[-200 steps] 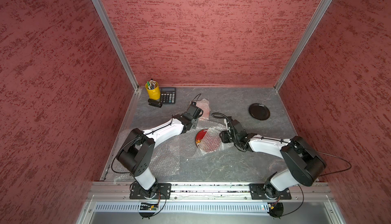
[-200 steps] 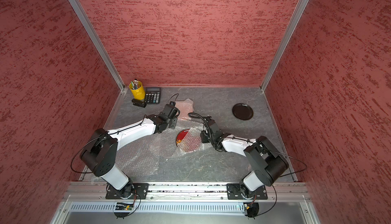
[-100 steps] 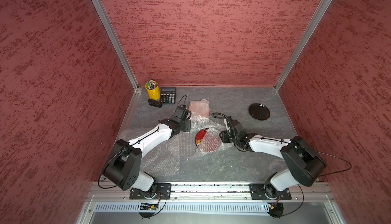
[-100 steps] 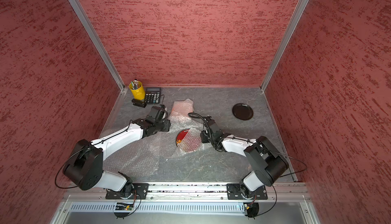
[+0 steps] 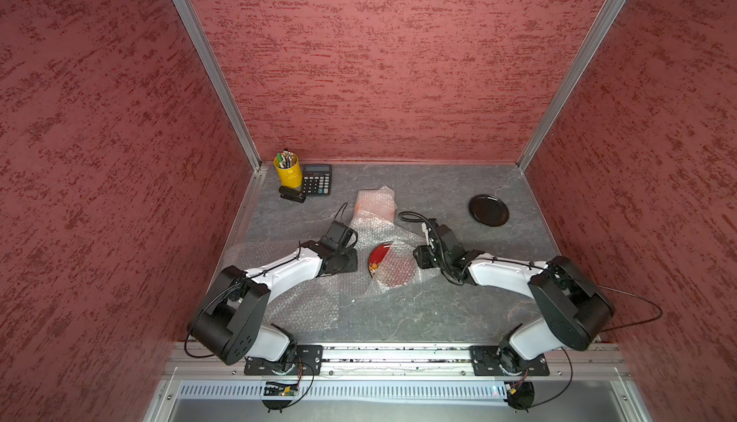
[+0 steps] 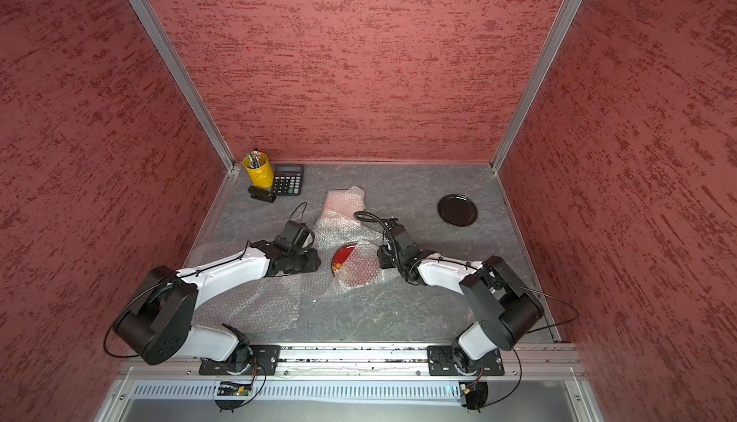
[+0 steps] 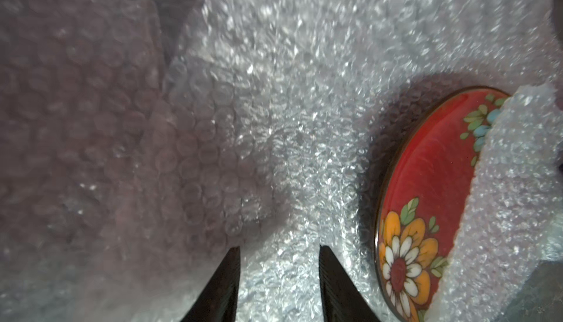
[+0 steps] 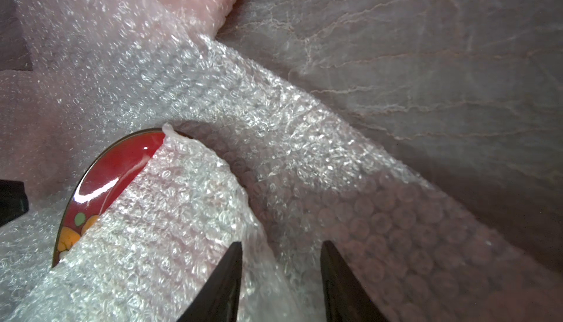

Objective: Unpack dinner plates from bubble wrap
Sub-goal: Unwrap the bubble wrap at the center of the board.

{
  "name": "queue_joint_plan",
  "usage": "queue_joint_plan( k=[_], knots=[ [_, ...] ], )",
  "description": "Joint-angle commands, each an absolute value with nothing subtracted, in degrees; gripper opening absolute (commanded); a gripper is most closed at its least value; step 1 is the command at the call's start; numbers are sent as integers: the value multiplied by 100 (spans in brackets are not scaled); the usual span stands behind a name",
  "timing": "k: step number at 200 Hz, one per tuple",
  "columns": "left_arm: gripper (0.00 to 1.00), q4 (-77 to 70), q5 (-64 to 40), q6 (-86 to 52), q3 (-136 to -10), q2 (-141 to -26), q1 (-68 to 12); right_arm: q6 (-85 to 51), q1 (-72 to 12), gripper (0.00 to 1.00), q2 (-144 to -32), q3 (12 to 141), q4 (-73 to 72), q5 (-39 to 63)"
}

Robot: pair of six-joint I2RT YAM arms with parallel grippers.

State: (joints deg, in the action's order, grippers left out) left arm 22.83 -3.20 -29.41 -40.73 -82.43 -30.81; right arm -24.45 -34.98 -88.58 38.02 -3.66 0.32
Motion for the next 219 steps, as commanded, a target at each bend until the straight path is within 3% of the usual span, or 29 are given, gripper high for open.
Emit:
queue_joint_plan(
  k=[1, 78, 167, 219],
  knots=[
    [42, 2415, -328, -3206, -4089, -8356, -3341, -2379, -3480, 44, -8964, 4021, -449, -189],
    [40, 2931, -193, -3497, -4160, -8753, -4014, -2285, -3480, 43, -9216, 4233, -363, -278],
    [40, 2768, -504, -4093, -3770, -8338, -4377, -2011, -3480, 46, -8967, 4484, -45, -761],
    [43, 2850, -67, -4188, -3689, -7801, -4333, -1725, -3481, 47, -9084, 4885, -219, -138]
  ],
)
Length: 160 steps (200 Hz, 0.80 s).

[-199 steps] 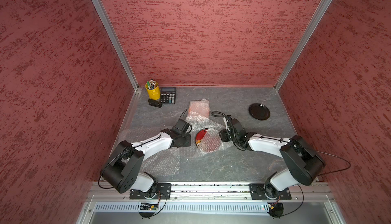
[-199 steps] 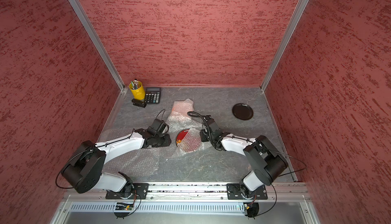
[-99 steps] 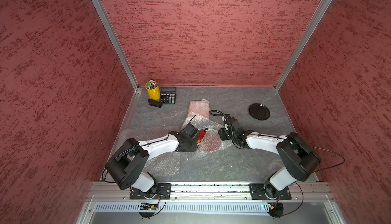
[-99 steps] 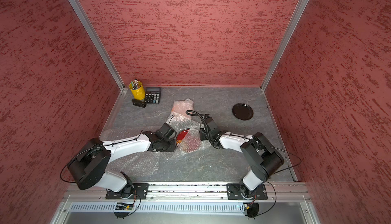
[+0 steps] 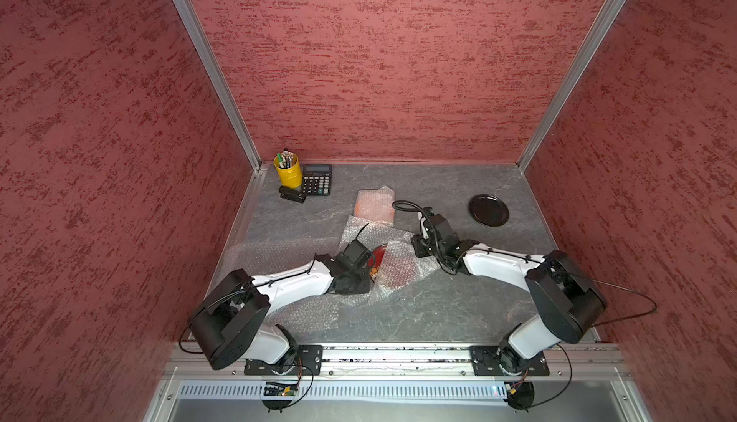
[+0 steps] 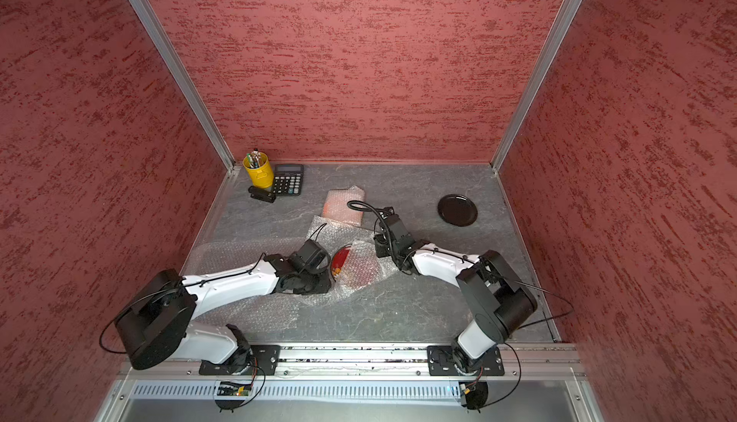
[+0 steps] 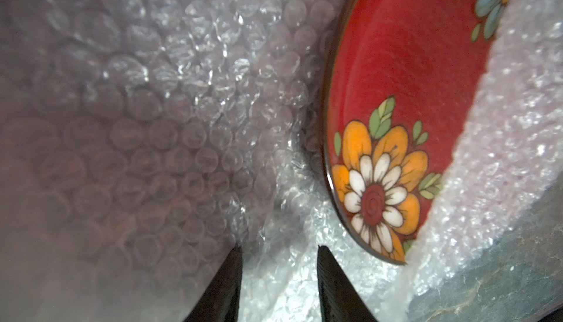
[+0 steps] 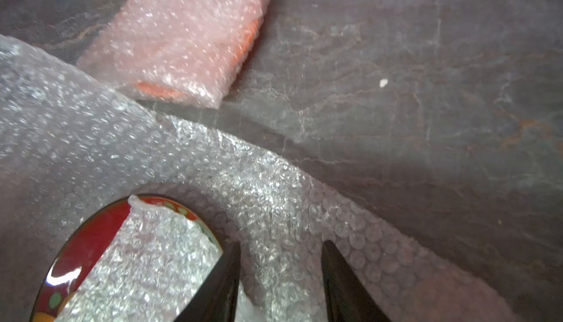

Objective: Unpack dinner plates from bubble wrap
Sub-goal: Unwrap the bubble wrap at the center of the board.

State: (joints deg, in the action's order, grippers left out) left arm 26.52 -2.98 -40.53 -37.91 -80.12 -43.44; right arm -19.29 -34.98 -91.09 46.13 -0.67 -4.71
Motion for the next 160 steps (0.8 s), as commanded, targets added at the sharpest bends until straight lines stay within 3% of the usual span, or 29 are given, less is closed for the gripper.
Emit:
queue_joint_plan(
  k=[1, 64, 160],
  knots=[
    [43, 2853, -51, -4195, -3681, -7794, -4333, -1720, -3480, 47, -9094, 4894, -224, -113],
    [44, 2470, 308, -4605, -3280, -7372, -4291, -1304, -3479, 49, -9800, 5703, -103, 877],
    [44, 2505, 343, -4508, -3275, -7591, -4271, -1230, -3532, 48, -10612, 6178, 64, 1266]
  ],
)
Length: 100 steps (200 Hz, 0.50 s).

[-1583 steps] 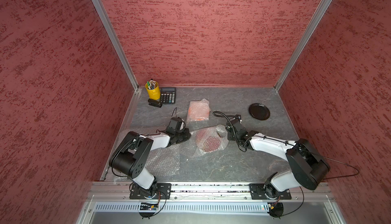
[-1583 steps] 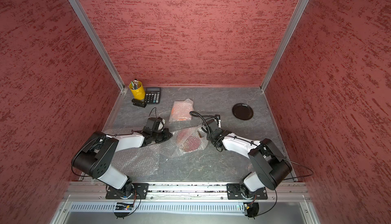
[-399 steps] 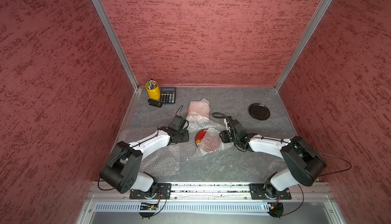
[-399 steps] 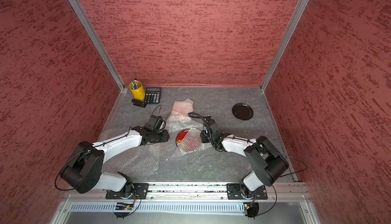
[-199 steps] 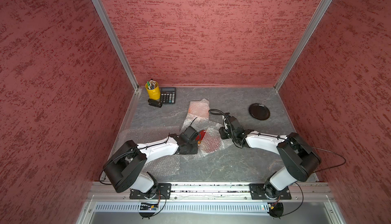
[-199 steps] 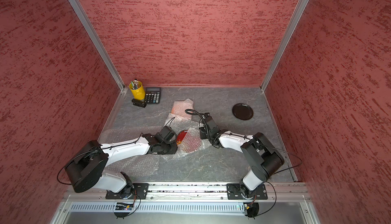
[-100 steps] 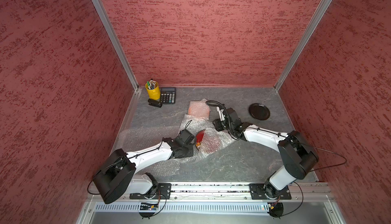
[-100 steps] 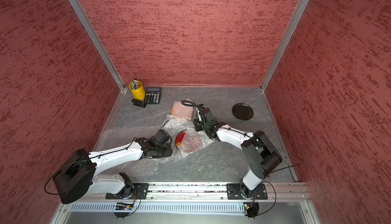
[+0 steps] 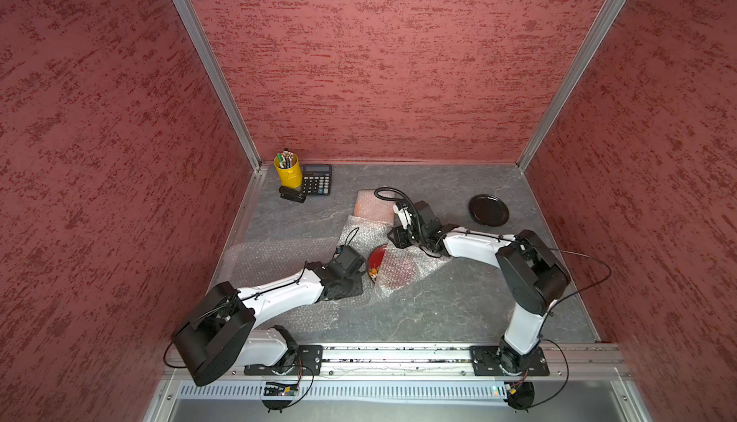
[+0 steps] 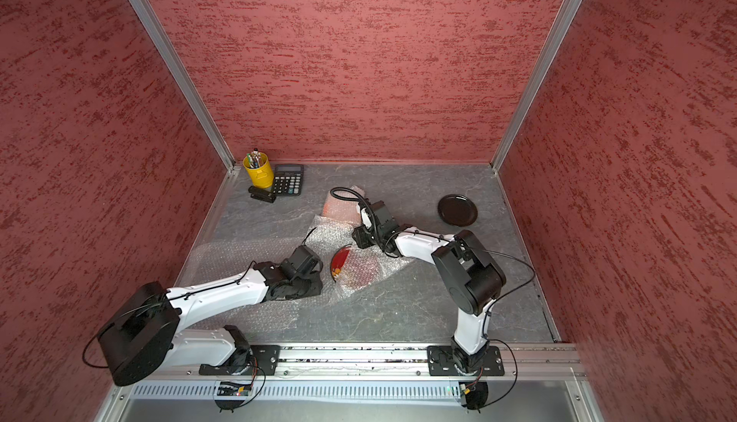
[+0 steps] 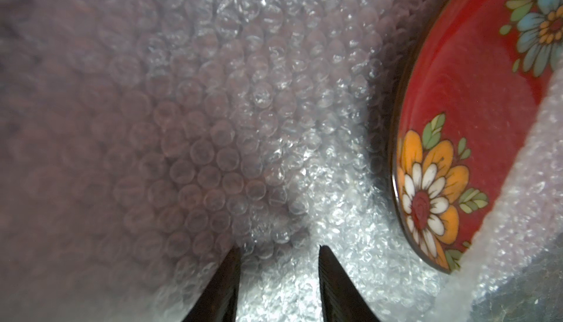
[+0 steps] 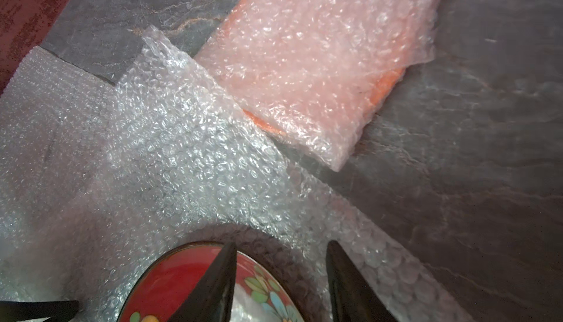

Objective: Unpack dinner plates from bubble wrap
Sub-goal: Unwrap the bubble wrap at the center of the board.

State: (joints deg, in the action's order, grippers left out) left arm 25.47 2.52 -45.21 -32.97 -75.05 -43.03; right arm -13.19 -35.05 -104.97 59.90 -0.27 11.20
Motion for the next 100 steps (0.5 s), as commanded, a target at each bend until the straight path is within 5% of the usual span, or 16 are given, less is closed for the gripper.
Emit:
queue_joint_plan(
  k=[1, 41, 100],
  knots=[
    [44, 2501, 343, -4508, -3272, -7593, -4271, -1230, -3533, 48, -10619, 6178, 67, 1266],
    [43, 2514, 316, -4491, -3301, -7562, -4271, -1200, -3542, 38, -10701, 6155, 166, 1281],
    [43, 2593, 404, -4472, -3275, -7383, -4256, -1202, -3582, 47, -10591, 6022, 154, 1430]
  ],
)
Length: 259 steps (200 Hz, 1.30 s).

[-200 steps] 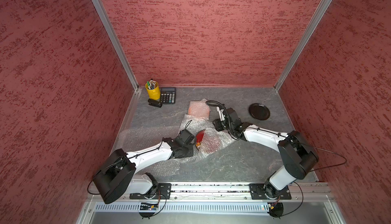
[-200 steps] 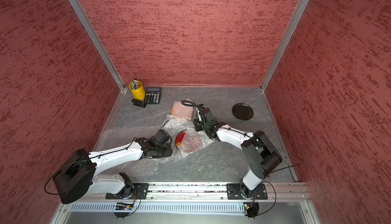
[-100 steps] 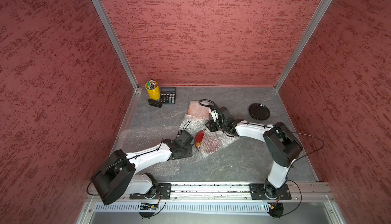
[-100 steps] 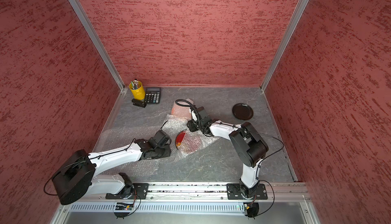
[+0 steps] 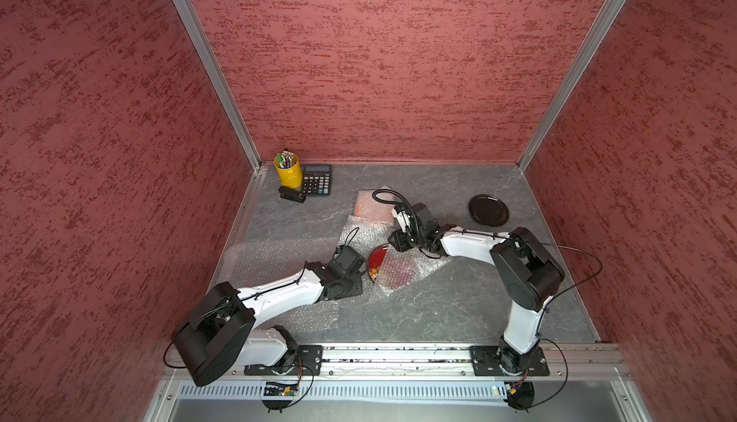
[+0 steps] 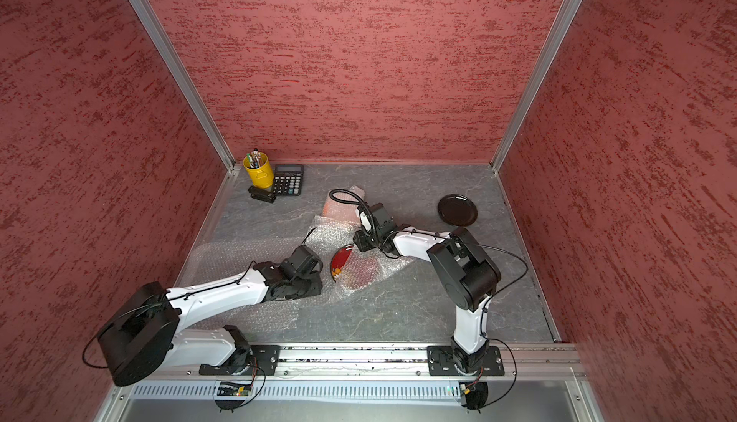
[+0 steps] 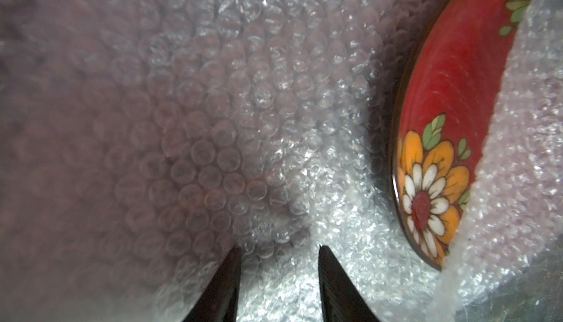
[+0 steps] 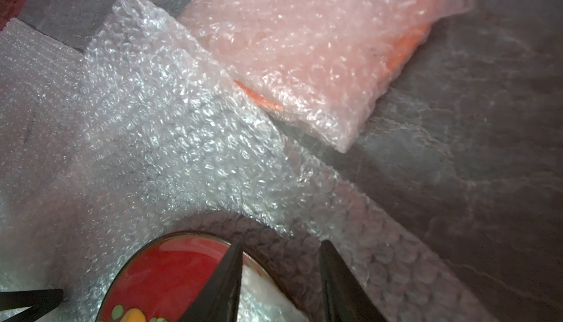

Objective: Unpack dinner plates from bubble wrap
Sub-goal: Unwrap the bubble wrap at the center of the board.

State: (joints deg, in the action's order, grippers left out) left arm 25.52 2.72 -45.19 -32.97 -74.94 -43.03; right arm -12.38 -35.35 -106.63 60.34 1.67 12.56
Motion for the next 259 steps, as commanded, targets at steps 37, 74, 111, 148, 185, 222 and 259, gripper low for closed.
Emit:
queue_joint_plan(
  k=[37, 74, 111, 148, 185, 222, 259],
  knots=[
    [43, 2692, 396, -4465, -3274, -7359, -4224, -1266, -3630, 50, -10511, 5978, 62, 1620],
    [43, 2610, 378, -4430, -3224, -7312, -4157, -1288, -3656, 44, -10587, 5994, 122, 1436],
    [43, 2473, 310, -4297, -3240, -7361, -4135, -1222, -3683, 38, -10635, 5941, 234, 1223],
    [43, 2548, 291, -4019, -3524, -7367, -4092, -1150, -3683, 33, -10629, 5935, 316, 1034],
    [43, 2314, -105, -3725, -3724, -7280, -3751, -1090, -3681, 22, -10690, 5994, 398, 925],
    [43, 1818, -867, -3394, -3932, -7307, -3154, -1083, -3682, 2, -10627, 5994, 396, 866],
    [41, 1358, -1471, -3179, -4248, -7842, -2615, -1134, -3687, 0, -10406, 5951, 412, 905]
  ],
)
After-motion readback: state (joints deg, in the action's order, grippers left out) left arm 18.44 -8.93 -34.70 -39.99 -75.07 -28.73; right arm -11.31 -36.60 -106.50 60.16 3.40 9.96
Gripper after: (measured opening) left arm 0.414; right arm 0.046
